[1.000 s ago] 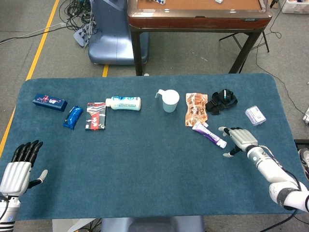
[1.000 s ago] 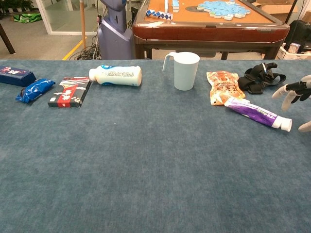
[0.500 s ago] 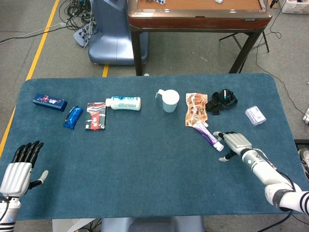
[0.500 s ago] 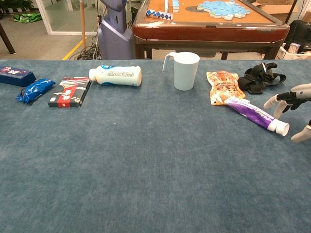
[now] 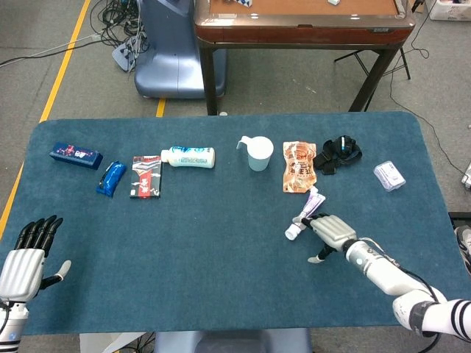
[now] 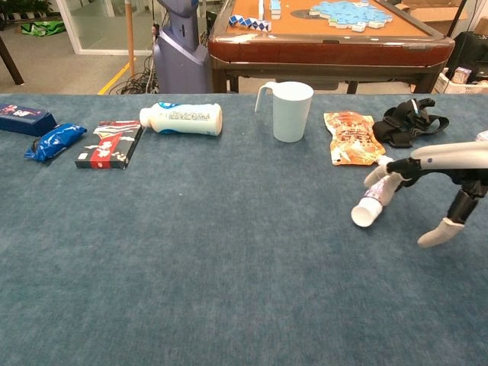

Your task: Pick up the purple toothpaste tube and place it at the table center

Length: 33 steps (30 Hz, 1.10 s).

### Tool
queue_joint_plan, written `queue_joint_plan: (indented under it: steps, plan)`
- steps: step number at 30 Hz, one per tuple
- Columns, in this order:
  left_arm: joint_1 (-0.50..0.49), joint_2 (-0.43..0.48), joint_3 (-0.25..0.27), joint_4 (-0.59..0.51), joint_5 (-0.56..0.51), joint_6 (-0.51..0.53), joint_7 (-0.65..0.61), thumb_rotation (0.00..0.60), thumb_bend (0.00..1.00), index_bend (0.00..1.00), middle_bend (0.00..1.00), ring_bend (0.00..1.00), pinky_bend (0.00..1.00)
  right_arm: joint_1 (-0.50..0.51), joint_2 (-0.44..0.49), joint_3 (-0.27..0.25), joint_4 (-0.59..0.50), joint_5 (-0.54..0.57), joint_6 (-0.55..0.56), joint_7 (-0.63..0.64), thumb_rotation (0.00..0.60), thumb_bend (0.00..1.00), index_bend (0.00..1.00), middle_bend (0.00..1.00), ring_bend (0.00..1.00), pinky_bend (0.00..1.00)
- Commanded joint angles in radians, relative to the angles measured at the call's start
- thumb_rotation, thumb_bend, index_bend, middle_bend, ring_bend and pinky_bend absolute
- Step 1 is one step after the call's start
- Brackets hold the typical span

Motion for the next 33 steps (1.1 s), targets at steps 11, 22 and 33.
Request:
queue_joint_plan:
  steps: [11,22,33]
  plan:
    - [0.021,0.008,0.001,0.013,-0.004,0.023,-0.028,0.6,0.26,0.01,0.05,0.03,0.02,0.03,-0.013,0.032,-0.047,-0.06,0.092,-0.05,0.6,0.02,0.12,0.29,0.16,0.12]
    - [0.026,0.005,0.002,0.001,-0.001,0.026,-0.013,0.6,0.26,0.01,0.05,0.03,0.02,0.029,-0.099,0.017,0.115,0.011,0.226,-0.331,0.6,0.15,0.23,0.34,0.19,0.15]
    - [0.025,0.006,-0.001,-0.006,-0.006,0.019,-0.003,0.6,0.26,0.01,0.05,0.03,0.02,0.016,-0.232,-0.015,0.266,0.008,0.292,-0.448,0.6,0.18,0.33,0.38,0.23,0.17]
